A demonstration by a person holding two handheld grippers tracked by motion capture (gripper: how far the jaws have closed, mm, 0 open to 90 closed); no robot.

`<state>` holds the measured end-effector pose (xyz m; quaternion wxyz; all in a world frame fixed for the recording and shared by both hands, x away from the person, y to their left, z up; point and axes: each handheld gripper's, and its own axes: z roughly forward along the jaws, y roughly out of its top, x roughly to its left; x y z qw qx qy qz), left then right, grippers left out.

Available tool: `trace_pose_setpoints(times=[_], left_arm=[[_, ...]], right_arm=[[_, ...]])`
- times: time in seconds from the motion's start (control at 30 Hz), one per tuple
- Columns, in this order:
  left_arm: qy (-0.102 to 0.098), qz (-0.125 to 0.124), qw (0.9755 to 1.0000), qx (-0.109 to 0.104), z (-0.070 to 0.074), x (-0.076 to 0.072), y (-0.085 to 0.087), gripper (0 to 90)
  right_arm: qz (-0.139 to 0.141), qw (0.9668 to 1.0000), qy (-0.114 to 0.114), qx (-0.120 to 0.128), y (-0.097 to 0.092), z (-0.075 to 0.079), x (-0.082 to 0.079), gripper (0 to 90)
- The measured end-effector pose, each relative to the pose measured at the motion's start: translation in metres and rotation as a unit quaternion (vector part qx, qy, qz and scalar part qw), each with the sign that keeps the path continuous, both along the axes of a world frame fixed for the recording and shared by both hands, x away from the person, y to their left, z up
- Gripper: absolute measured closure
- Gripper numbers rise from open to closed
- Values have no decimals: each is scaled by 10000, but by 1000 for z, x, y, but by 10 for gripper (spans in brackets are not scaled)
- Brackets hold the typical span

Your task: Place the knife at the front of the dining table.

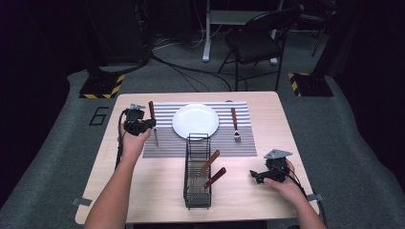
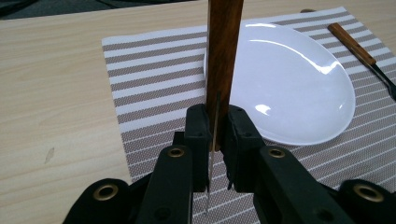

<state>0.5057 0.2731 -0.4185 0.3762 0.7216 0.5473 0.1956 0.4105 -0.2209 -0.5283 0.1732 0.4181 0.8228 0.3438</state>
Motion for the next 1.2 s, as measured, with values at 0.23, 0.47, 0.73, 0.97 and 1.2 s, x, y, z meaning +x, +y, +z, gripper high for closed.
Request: trace_pose_setpoints(times=[0.23, 0.47, 0.73, 0.97, 1.2], left_arm=[[-43, 60, 10000, 6, -5, 9, -4, 808], [-49, 204, 9996, -205, -12, 18, -2, 808], [24, 245, 9992, -303, -21, 31, -1, 809], [118, 346, 9987, -348, -29, 43, -5, 809], [227, 519, 9976, -386, -40, 53, -7, 810]], right_arm=[[1, 10000, -1, 0, 0, 0, 0, 0], [1, 10000, 1, 0, 0, 0, 0, 0], [0, 10000, -3, 2, 0, 0, 0, 0], [16, 10000, 5, -6, 0, 0, 0, 0], [41, 10000, -2, -16, 0, 0, 1, 0]])
